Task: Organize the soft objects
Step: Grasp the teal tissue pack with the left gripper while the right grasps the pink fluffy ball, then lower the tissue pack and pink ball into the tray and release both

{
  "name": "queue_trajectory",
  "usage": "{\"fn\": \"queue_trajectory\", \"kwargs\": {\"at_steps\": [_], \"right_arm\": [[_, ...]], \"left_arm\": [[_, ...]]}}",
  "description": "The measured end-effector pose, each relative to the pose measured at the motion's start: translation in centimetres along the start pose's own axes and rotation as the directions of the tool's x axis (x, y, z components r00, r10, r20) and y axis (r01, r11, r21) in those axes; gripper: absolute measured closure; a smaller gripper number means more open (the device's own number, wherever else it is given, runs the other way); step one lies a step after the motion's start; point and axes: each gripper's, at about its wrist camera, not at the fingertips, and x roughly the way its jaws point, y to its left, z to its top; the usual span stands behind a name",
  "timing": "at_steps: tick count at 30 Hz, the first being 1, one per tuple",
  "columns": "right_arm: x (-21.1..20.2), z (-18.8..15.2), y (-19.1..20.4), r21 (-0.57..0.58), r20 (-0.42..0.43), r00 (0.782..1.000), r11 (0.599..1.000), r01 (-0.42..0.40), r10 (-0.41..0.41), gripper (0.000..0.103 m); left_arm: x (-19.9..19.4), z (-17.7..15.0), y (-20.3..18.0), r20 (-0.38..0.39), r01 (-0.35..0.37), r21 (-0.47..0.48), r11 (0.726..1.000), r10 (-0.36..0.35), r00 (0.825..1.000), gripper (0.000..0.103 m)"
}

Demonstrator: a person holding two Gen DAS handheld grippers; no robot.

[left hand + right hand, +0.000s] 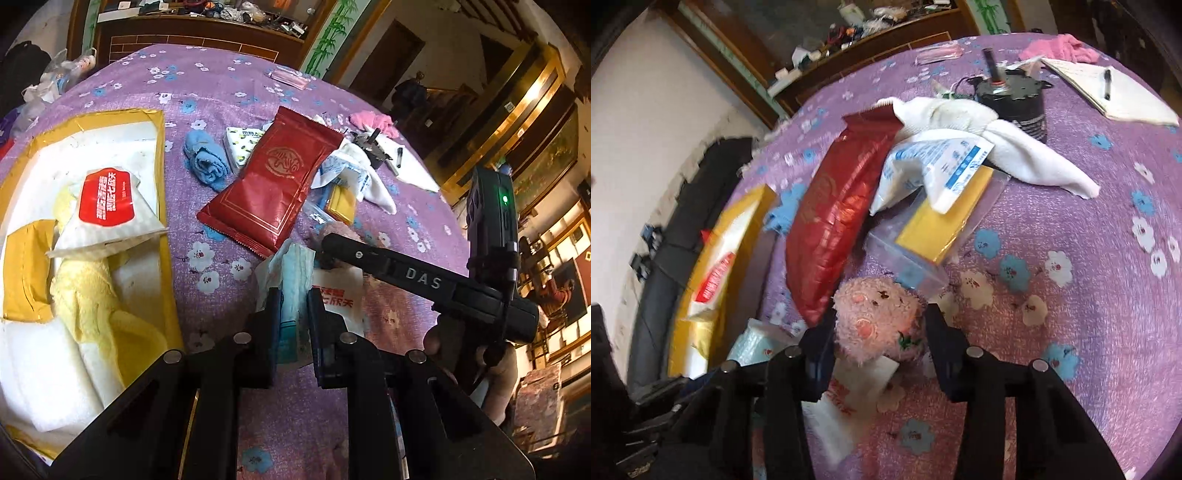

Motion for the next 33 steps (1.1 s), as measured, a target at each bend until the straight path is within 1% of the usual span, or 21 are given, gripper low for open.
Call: {"fn": "queue_trajectory", "kwargs": {"at_steps": [2, 6, 9, 11, 13, 15, 17, 19, 20, 22, 24, 26, 29, 33], "right_arm": [[-0.7, -0.3, -0.3, 0.011, 0.015, 1.0, 1.0, -0.028, 0.028, 0.062], [-3.4, -1.1, -0.6, 0.013, 0.095, 0.99, 0.994, -0.109, 0.108, 0.062], [-5.1, -1.7, 0.1, 0.002, 0.124, 0.985, 0.993, -0.12, 0.119, 0.062], [-5.9, -2.0, 0.9, -0.014, 0.133, 0.982, 0.991, -0.137, 0.137, 0.062], [-6.3, -2.0, 2.0, -0.034, 0.136, 0.977, 0.986, -0.161, 0.164, 0.062], [-6.6, -2.2, 3.6, -0.066, 0.123, 0.971, 0.978, -0.198, 0.205, 0.062], [-6.6, -2.2, 5.5, -0.106, 0.116, 0.967, 0.971, -0.214, 0.226, 0.062], [-6.0, -2.3, 7.4, -0.142, 0.096, 0.965, 0.963, -0.23, 0.244, 0.062], [-5.8, -2.4, 7.9, -0.151, 0.085, 0.964, 0.96, -0.238, 0.252, 0.062], [-4.9, -2.6, 9.6, -0.175, 0.052, 0.959, 0.948, -0.266, 0.278, 0.062], [-4.1, -2.9, 10.8, -0.193, 0.021, 0.959, 0.942, -0.273, 0.282, 0.062], [-2.9, -3.2, 12.1, -0.208, -0.022, 0.956, 0.933, -0.292, 0.294, 0.062], [-2.0, -3.5, 13.2, -0.232, -0.047, 0.956, 0.928, -0.292, 0.289, 0.062], [-0.2, -3.5, 14.9, -0.258, -0.083, 0.962, 0.927, -0.273, 0.26, 0.062]], "left_arm": [[-0.3, -0.2, 0.1, 0.003, 0.029, -0.005, 1.0, -0.029, 1.0, 0.09], [-1.6, -0.3, 0.3, 0.029, 0.063, -0.02, 0.998, -0.063, 0.998, 0.09], [-3.4, -0.3, 0.5, 0.055, 0.097, -0.027, 0.995, -0.096, 0.994, 0.09], [-5.0, -0.2, 1.3, 0.073, 0.122, -0.05, 0.991, -0.119, 0.99, 0.09], [-6.5, -0.3, 2.1, 0.092, 0.13, -0.071, 0.989, -0.124, 0.988, 0.09], [-8.6, -0.3, 3.1, 0.132, 0.106, -0.081, 0.991, -0.095, 0.987, 0.09], [-10.4, -0.5, 4.4, 0.177, 0.073, -0.093, 0.993, -0.056, 0.983, 0.089], [-11.9, -0.8, 6.0, 0.224, 0.027, -0.121, 0.992, 0.001, 0.975, 0.089], [-12.6, -0.9, 7.0, 0.241, -0.013, -0.135, 0.991, 0.045, 0.97, 0.089], [-13.4, -1.0, 8.4, 0.255, -0.064, -0.162, 0.985, 0.105, 0.961, 0.089], [-13.9, -1.2, 9.9, 0.255, -0.101, -0.197, 0.975, 0.15, 0.955, 0.089], [-14.2, -1.4, 11.1, 0.249, -0.125, -0.216, 0.968, 0.179, 0.952, 0.089], [-14.1, -1.8, 11.9, 0.235, -0.172, -0.22, 0.96, 0.224, 0.946, 0.089], [-13.8, -1.8, 12.5, 0.226, -0.19, -0.214, 0.958, 0.238, 0.945, 0.089]]}}
